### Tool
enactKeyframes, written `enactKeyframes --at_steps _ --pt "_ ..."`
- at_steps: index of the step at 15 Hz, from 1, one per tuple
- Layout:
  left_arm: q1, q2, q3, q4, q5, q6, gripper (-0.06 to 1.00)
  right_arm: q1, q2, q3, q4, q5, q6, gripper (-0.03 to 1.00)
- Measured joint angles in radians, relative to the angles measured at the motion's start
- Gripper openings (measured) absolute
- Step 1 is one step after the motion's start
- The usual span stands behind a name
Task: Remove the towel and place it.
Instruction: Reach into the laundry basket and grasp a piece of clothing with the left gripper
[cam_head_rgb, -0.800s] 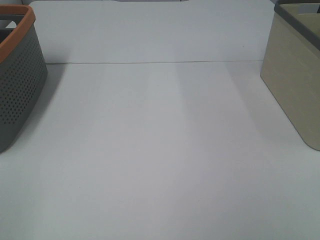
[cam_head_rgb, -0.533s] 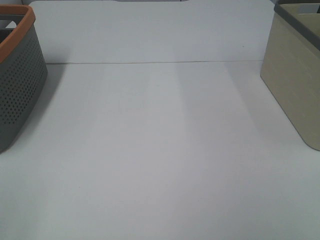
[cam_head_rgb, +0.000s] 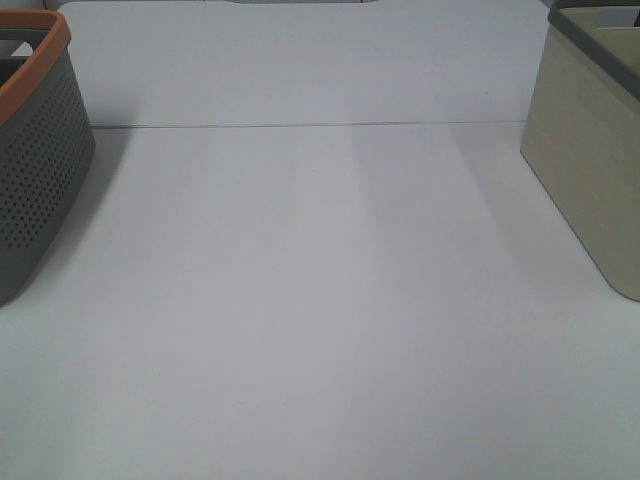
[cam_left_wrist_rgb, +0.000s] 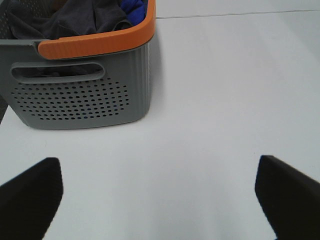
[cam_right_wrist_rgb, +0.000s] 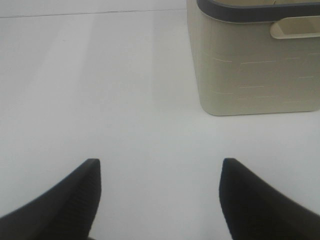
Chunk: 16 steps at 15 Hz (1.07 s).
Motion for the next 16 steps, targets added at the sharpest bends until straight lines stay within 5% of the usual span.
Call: enactKeyframes --at_steps 3,7,16 --pt "0.000 0.000 0.000 -0.001 0.000 0.000 0.99 0.000 0.000 0.000 0.000 0.000 -0.001 0.71" --pt "0.000 0.000 0.000 -0.003 0.000 0.000 0.99 0.000 0.000 0.000 0.000 0.000 -0.001 0.94" --pt "0.000 0.000 0.000 -0.003 0.000 0.000 0.99 0.000 0.000 0.000 0.000 0.000 -0.001 0.96"
